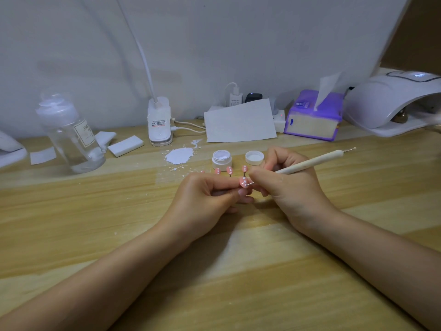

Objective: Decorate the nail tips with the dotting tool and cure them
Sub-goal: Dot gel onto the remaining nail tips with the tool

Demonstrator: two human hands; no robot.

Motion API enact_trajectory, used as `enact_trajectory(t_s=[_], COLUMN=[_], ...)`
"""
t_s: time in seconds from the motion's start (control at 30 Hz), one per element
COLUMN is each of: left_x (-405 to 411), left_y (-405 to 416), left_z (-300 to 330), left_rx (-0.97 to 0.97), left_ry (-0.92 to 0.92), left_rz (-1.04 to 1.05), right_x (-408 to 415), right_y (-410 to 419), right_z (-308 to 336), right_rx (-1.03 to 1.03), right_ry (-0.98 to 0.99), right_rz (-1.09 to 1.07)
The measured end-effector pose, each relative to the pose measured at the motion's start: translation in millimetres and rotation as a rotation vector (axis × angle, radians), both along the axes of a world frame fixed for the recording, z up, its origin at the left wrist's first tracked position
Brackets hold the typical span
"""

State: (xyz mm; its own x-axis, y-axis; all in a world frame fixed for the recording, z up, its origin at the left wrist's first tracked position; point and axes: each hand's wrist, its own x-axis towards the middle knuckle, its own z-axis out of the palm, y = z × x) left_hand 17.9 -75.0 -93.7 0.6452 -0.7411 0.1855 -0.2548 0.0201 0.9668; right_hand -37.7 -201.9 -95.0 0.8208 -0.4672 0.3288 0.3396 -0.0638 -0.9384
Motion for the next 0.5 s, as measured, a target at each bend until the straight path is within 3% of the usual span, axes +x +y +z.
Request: enact_trajectory(t_s=[0.5], left_x=[0.2], left_y=[-0.5], left_z=[-0.9], left_rx=[-0.002], left_ry=[-0.004], left_rz=[0.003], right_x=[0.7], right_y=[0.7], right_z=[0.5], right_rx=[0.0], right_ry=[0.026], right_rz=[-0.024])
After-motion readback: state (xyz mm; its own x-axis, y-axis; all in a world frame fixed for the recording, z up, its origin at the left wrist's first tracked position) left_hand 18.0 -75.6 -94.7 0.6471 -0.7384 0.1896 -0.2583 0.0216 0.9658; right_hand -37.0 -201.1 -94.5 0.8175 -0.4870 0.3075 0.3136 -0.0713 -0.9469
